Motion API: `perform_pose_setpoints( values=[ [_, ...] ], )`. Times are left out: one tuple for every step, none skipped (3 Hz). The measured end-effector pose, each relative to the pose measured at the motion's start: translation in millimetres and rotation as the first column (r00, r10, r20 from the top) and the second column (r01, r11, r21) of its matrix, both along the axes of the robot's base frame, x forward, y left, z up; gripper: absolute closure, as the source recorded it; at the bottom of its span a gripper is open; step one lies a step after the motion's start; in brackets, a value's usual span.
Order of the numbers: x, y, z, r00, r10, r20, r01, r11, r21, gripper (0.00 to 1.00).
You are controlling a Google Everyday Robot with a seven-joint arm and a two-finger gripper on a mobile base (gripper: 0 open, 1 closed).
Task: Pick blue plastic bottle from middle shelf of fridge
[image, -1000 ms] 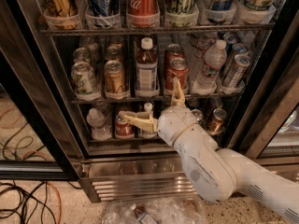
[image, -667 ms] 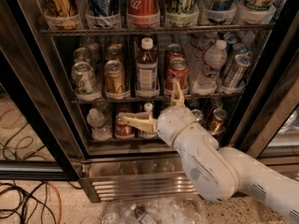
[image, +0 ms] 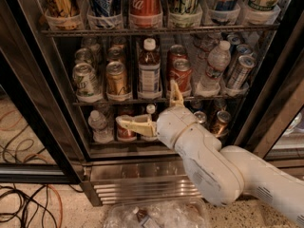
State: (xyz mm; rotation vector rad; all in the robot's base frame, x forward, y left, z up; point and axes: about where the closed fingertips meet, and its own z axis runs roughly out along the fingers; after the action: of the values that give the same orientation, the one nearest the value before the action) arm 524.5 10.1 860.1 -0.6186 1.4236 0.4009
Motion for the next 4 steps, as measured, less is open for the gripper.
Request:
perform_pose_setpoints(
  values=[
    [5.6, -3.5, -1.6, 0.9980, 0.006, -0.063, 0.001, 0.993, 0.121, 0.00],
    [10.0, -4.3, -2.1, 0.9895, 0.044, -0.138, -0.001, 0.956, 0.294, 0.00],
    [10.0, -4.3, -2.1, 0.9895, 0.044, -0.138, -0.001, 0.956, 0.294, 0.00],
    [10.0, -4.3, -2.1, 0.9895, 0.044, -0.138, -0.001, 0.956, 0.294, 0.08]
  ],
)
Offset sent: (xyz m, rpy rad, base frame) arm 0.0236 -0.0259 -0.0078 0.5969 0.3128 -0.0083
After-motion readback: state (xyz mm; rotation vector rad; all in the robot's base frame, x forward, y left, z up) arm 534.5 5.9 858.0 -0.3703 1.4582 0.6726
